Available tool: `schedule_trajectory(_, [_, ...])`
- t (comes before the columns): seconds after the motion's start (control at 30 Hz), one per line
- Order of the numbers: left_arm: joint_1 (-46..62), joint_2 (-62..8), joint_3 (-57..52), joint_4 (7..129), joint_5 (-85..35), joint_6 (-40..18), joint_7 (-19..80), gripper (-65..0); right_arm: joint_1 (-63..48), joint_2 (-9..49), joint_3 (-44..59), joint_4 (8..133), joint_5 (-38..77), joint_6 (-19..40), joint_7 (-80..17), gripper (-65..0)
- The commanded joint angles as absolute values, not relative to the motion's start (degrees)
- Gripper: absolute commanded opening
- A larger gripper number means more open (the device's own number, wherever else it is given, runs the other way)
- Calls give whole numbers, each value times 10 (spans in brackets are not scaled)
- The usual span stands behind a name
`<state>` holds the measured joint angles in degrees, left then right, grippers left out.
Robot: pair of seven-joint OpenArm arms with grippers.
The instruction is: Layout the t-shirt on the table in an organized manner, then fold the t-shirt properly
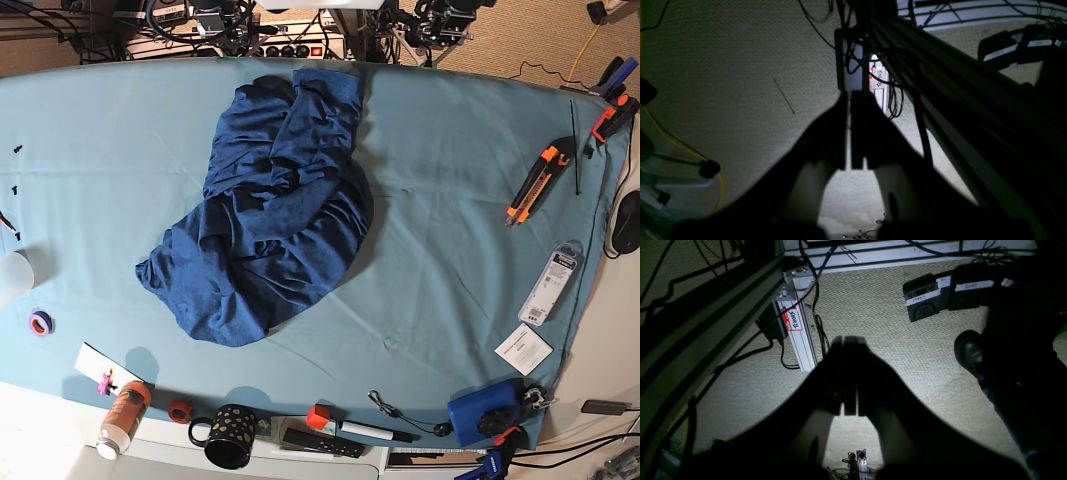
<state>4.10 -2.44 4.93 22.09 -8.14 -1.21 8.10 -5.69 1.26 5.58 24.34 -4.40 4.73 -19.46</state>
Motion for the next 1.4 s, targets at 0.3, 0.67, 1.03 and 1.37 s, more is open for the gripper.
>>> schedule_trajectory(0.3, [40,-26,51,224,-82,-16,79,-650,-55,16,57,248,-39,50,-192,-650])
schedule_trajectory(0.67, [41,-26,51,224,-86,-16,79,-650,-58,16,57,248,-39,50,-175,-650])
schedule_trajectory(1.03, [174,-66,51,399,-146,-16,70,-650,-170,28,57,389,-34,49,-162,-650])
schedule_trajectory(1.37, [374,-175,51,714,-146,-15,45,-650,-369,102,57,667,21,49,-181,-650])
